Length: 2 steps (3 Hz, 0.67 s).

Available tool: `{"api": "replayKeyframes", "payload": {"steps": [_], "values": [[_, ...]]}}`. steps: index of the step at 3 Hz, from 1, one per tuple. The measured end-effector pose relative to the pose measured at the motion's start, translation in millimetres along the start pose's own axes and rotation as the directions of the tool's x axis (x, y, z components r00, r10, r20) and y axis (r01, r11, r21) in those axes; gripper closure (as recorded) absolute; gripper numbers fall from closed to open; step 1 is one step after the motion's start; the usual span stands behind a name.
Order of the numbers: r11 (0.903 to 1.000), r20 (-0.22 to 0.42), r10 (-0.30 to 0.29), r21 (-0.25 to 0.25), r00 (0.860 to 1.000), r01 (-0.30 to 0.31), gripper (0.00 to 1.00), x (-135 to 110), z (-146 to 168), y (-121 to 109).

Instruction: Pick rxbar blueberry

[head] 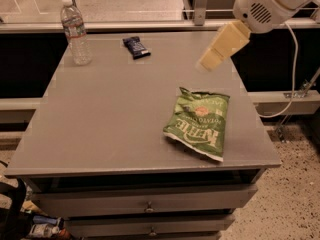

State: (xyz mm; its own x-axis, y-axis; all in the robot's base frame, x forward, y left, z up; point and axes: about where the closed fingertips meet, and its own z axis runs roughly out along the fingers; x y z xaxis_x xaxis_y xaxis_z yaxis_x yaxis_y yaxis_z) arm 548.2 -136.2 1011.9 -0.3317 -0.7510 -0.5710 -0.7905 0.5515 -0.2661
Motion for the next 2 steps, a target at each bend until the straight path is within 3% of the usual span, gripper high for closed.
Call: {"api": "replayKeyframes", "payload": {"steps": [1,2], "values": [[0.9949,0.111,0.096,0.02,0.989,-0.098,0.0,-19.3,20.8,-16.2],[0.981,0.208,0.179,0.037,0.962,-0.19,0.0,-32.8,38.9,-35.3]]}}
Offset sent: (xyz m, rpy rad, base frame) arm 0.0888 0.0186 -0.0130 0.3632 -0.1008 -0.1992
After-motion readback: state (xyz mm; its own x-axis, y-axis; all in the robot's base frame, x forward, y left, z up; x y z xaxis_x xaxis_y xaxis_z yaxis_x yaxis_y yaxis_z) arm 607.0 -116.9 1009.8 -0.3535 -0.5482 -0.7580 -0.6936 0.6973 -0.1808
